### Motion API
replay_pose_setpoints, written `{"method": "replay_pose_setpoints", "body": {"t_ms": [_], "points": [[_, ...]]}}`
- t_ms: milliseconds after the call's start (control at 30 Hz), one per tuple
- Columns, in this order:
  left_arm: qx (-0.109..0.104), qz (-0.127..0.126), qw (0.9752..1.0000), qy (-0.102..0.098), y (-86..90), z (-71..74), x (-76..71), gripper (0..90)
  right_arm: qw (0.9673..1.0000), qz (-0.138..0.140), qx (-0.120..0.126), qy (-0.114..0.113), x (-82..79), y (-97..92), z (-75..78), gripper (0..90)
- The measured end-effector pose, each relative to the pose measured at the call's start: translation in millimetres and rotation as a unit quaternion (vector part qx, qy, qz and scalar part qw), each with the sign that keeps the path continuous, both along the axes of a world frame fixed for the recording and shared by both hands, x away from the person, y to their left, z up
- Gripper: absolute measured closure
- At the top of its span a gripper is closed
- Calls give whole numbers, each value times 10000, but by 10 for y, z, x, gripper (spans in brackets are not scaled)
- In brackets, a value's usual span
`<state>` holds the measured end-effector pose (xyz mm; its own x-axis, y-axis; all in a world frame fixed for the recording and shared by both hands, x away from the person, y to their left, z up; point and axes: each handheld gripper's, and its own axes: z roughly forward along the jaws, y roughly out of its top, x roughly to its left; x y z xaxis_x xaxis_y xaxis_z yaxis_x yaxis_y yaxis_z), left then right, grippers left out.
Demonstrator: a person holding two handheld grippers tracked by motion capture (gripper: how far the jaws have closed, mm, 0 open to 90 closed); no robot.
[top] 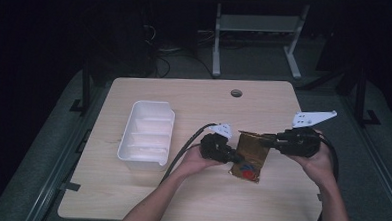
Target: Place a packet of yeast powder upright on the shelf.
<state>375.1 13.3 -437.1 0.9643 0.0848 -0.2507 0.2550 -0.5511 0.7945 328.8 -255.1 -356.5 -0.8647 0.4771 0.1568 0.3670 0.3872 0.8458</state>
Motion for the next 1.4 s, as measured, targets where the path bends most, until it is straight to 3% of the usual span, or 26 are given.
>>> {"method": "replay_pose_setpoints", "body": {"t_ms": [67,100,367,633,800,833,1067,1233,1400], "points": [[20,-6,10000,-16,-7,5,-3,737,9999,-44,29,133,13,-12,-53,662],[18,1,10000,-13,-9,4,-5,738,9995,-34,26,316,43,-10,-113,614],[57,-5,10000,-17,-4,4,-2,736,9989,-34,5,460,93,96,-289,629],[122,21,9999,-38,18,21,-36,686,9990,5,-12,447,68,130,-270,759],[125,244,9994,-198,48,48,-97,571,9988,72,86,486,33,105,-240,818],[139,307,9992,-203,62,52,-105,507,9986,49,145,502,24,82,-230,825],[200,566,9978,-290,207,46,-187,415,9987,-46,105,492,-50,23,-178,834],[365,770,9950,-515,330,47,-324,379,9980,-176,174,580,-51,-41,-158,837],[481,829,9938,-567,425,39,-390,365,9974,-325,138,620,-16,-50,-142,837]]}}
